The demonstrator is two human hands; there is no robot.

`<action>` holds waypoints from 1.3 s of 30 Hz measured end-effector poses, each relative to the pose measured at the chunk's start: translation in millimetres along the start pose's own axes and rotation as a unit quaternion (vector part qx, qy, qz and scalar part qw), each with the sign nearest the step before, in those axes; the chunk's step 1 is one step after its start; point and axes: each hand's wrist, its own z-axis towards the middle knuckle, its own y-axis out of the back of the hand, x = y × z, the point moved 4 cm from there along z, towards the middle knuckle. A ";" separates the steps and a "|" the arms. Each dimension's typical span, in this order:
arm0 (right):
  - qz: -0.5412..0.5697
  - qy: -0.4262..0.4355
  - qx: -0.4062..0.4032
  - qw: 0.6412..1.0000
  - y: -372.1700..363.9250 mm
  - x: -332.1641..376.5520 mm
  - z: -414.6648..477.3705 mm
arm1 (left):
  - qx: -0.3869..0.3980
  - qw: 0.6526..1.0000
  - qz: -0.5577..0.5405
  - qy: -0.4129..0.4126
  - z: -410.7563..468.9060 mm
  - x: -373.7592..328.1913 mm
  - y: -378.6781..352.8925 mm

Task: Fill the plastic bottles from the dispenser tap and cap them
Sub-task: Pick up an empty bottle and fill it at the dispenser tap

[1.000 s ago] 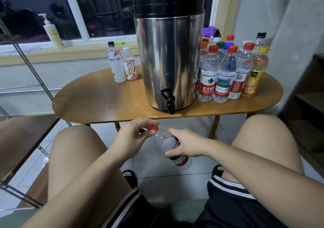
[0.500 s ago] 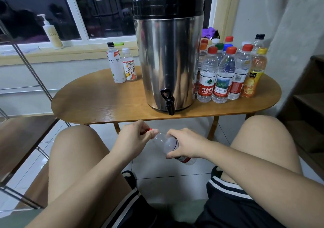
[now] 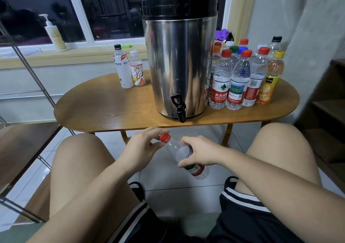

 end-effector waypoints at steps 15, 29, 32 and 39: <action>-0.022 0.007 -0.027 0.999 -3.9 4.6 -2.6 | -0.045 0.996 0.034 0.064 7.4 0.6 -1.4; 0.024 -0.033 -0.014 0.999 0.1 4.3 -2.0 | -0.103 0.950 -0.254 0.147 37.1 1.6 17.4; 0.040 -0.046 -0.032 0.998 3.2 -0.6 0.6 | -0.119 0.943 -0.266 0.163 50.9 -4.1 13.3; 0.055 -0.062 -0.045 0.996 6.6 -5.3 3.2 | -0.179 0.918 -0.329 0.132 74.0 -35.0 12.6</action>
